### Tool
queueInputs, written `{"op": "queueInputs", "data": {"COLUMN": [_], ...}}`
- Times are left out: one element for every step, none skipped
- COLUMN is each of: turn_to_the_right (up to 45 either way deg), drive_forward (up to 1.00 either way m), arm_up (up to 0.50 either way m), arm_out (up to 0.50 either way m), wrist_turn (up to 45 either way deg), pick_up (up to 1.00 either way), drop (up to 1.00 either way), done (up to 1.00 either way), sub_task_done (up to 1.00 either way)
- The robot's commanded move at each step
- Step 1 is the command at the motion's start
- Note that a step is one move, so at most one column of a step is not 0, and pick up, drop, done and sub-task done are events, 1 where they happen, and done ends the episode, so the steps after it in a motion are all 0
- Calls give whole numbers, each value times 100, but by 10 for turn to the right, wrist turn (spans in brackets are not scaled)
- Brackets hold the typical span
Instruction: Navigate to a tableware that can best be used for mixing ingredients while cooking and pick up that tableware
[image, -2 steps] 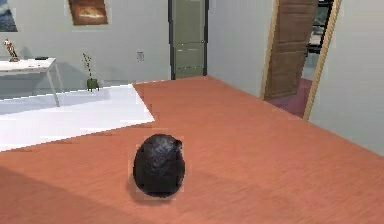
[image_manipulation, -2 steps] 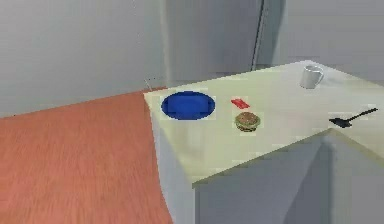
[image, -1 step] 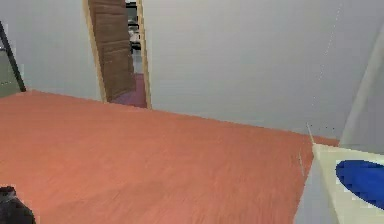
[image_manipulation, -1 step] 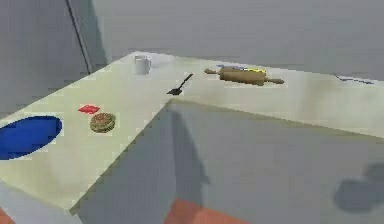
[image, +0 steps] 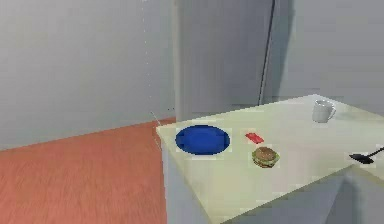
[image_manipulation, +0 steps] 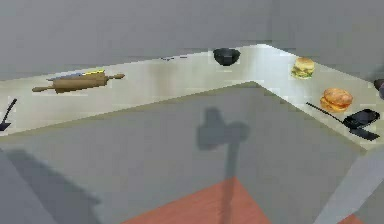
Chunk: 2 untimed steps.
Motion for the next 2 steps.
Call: {"op": "queueInputs", "data": {"turn_to_the_right": [90, 450], "drive_forward": [0, 0], "arm_up": [0, 0], "arm_out": [0, 0], "wrist_turn": [0, 0], "pick_up": [0, 0], "drop": [0, 0], "done": [0, 0], "sub_task_done": [0, 0]}}
